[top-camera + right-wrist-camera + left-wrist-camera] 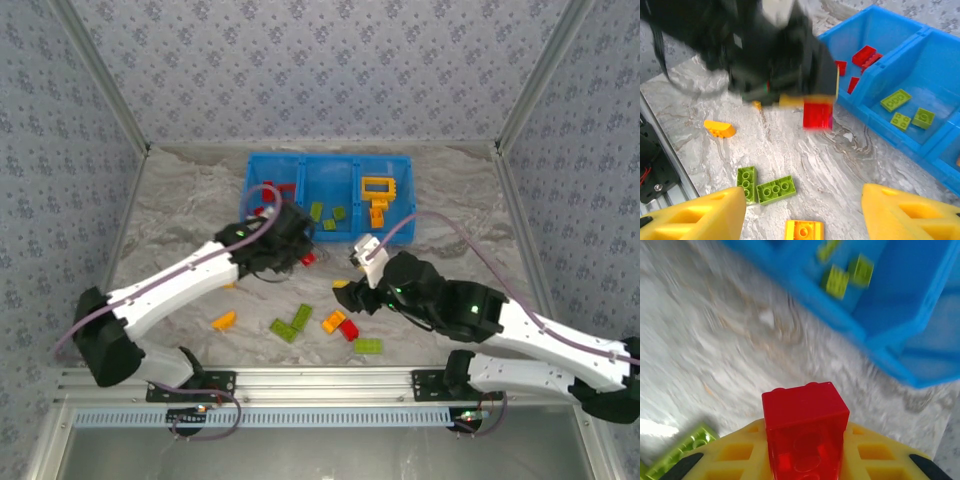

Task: Sort the legos into containers by color

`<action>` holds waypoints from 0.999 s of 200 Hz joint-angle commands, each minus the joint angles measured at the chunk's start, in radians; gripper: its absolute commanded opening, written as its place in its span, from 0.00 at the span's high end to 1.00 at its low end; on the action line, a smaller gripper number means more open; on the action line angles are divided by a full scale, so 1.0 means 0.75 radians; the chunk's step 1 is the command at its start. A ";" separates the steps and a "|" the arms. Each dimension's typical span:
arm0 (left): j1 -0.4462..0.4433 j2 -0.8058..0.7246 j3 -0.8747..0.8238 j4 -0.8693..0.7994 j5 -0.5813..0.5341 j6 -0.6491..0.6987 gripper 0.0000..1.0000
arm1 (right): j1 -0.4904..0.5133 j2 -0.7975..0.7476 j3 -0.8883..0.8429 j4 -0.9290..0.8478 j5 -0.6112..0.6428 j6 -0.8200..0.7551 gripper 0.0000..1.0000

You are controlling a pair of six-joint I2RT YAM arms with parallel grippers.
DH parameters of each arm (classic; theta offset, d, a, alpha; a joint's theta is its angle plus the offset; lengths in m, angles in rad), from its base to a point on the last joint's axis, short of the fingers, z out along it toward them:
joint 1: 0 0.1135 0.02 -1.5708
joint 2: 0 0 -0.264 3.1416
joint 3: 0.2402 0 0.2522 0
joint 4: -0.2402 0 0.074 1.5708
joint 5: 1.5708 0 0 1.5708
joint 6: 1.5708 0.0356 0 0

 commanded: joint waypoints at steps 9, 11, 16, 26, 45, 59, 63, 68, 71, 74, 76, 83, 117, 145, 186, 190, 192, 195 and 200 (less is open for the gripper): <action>0.290 0.020 0.102 -0.143 0.041 0.433 0.73 | 0.006 0.145 -0.013 0.262 -0.030 -0.104 0.34; 0.310 0.027 0.113 -0.139 0.053 0.459 0.73 | 0.005 0.156 -0.015 0.279 -0.027 -0.107 0.34; 0.352 0.056 0.140 -0.137 0.072 0.525 0.73 | 0.004 0.184 -0.014 0.319 -0.015 -0.113 0.33; 0.431 0.123 0.209 -0.166 0.091 0.617 0.73 | 0.004 0.254 0.000 0.386 0.007 -0.126 0.33; 0.543 0.271 0.319 -0.178 0.164 0.728 0.73 | 0.011 0.391 0.044 0.503 0.061 -0.127 0.33; 0.591 0.380 0.390 -0.166 0.188 0.782 0.74 | 0.031 0.485 0.063 0.606 0.117 -0.142 0.32; 0.601 0.414 0.414 -0.167 0.190 0.794 0.74 | 0.036 0.513 0.072 0.633 0.129 -0.143 0.32; 0.612 0.458 0.445 -0.170 0.194 0.806 0.74 | 0.042 0.544 0.083 0.656 0.146 -0.146 0.32; 0.617 0.485 0.465 -0.170 0.198 0.816 0.74 | 0.046 0.560 0.093 0.664 0.154 -0.147 0.32; 0.622 0.513 0.487 -0.169 0.202 0.824 0.74 | 0.048 0.576 0.104 0.670 0.160 -0.147 0.32; 0.624 0.531 0.499 -0.169 0.206 0.828 0.74 | 0.049 0.589 0.111 0.672 0.163 -0.147 0.32; 0.631 0.589 0.550 -0.174 0.208 0.845 0.74 | 0.053 0.622 0.137 0.671 0.172 -0.144 0.32; 0.635 0.846 0.770 -0.175 0.222 0.906 0.74 | 0.058 0.671 0.166 0.694 0.169 -0.124 0.32; 0.634 1.007 0.938 -0.244 0.207 0.935 0.71 | 0.055 0.681 0.149 0.677 0.170 -0.091 0.31; 0.634 1.066 0.987 -0.292 0.177 0.935 0.59 | 0.044 0.749 0.158 0.658 0.150 -0.012 0.30; 0.634 1.057 0.982 -0.295 0.174 0.932 0.56 | 0.042 0.760 0.162 0.656 0.145 -0.003 0.30; 0.634 1.054 0.979 -0.296 0.174 0.931 0.55 | 0.041 0.765 0.165 0.655 0.142 0.004 0.29; 0.634 1.047 0.976 -0.298 0.171 0.928 0.53 | 0.039 0.775 0.167 0.654 0.140 0.013 0.30; 0.634 1.034 0.972 -0.297 0.171 0.926 0.49 | 0.038 0.792 0.175 0.648 0.136 0.030 0.29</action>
